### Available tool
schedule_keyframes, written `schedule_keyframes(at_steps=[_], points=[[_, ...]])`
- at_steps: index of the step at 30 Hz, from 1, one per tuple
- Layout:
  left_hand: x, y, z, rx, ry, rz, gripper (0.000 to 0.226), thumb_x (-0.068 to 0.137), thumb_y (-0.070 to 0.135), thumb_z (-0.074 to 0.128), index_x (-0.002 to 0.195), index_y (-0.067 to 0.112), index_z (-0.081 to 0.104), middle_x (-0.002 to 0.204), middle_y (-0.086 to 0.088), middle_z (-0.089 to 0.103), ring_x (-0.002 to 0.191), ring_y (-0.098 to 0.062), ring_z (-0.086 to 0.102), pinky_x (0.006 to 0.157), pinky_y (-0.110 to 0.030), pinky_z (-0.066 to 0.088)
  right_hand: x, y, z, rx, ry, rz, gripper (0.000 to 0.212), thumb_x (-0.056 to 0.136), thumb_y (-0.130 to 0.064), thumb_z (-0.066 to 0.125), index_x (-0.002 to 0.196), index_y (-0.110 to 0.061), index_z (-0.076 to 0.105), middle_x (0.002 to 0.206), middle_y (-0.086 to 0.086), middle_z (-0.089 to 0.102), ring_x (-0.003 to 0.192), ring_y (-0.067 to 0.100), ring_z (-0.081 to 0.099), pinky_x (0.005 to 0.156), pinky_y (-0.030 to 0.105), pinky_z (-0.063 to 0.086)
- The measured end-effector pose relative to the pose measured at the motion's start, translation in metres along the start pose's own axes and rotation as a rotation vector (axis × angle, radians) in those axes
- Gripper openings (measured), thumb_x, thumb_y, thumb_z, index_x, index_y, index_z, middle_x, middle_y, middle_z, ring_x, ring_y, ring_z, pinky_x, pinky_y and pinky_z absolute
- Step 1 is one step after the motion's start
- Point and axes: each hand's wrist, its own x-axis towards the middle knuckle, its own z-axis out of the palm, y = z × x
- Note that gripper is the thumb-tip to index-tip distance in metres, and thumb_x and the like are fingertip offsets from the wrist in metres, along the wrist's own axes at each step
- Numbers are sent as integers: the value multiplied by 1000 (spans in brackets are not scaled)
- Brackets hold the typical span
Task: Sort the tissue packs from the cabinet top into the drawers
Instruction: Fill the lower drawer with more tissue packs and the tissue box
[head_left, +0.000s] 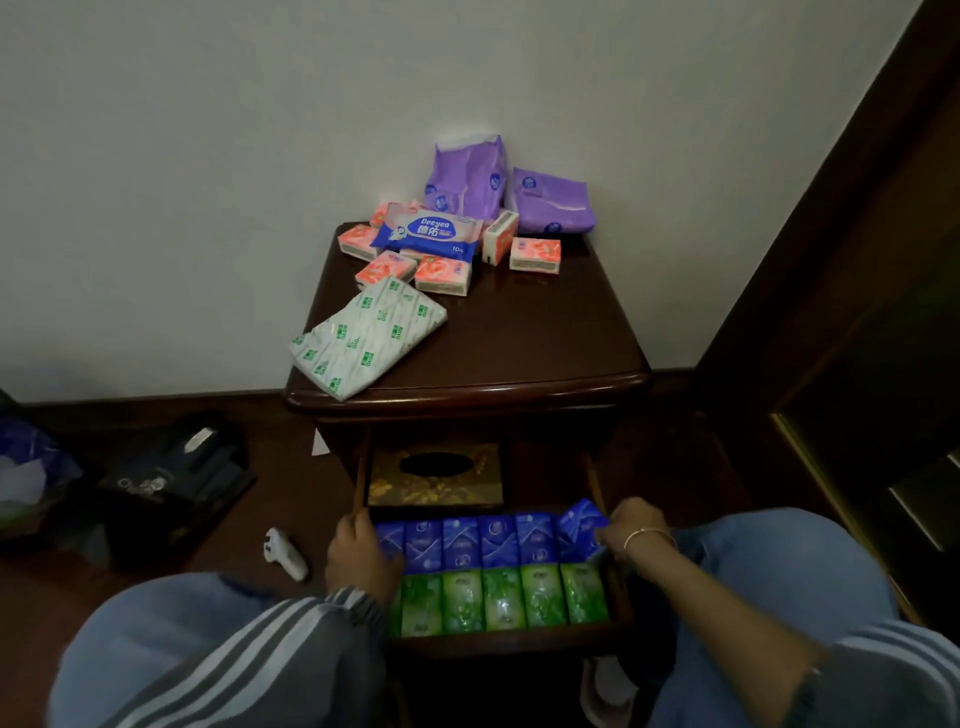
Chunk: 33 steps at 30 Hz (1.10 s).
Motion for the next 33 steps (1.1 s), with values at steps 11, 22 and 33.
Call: schedule_keyframes(at_steps=[11, 22, 33], points=[[15, -18, 15, -292, -77, -172, 58, 87, 20, 64, 133, -4, 37, 133, -23, 48, 118, -39, 52, 93, -43, 45, 10, -8, 74, -322, 185, -181, 23, 96, -7, 35, 119, -8, 42, 113, 13, 62, 100, 28, 64, 78, 36, 53], [19, -20, 21, -289, -51, -163, 48, 85, 21, 64, 122, -1, 42, 126, -22, 50, 110, -39, 54, 88, -42, 47, 16, -5, 85, -462, 29, -270, 27, 96, -12, 41, 116, -5, 57, 125, 12, 58, 111, 24, 59, 87, 31, 49], [16, 41, -74, -201, 1074, 465, 37, 83, 29, 60, 114, 10, 56, 113, -12, 58, 105, -24, 51, 87, -36, 36, 12, -21, 57, -214, 218, -419, 27, 93, -18, 43, 110, -9, 62, 114, 11, 62, 99, 28, 60, 77, 32, 48]])
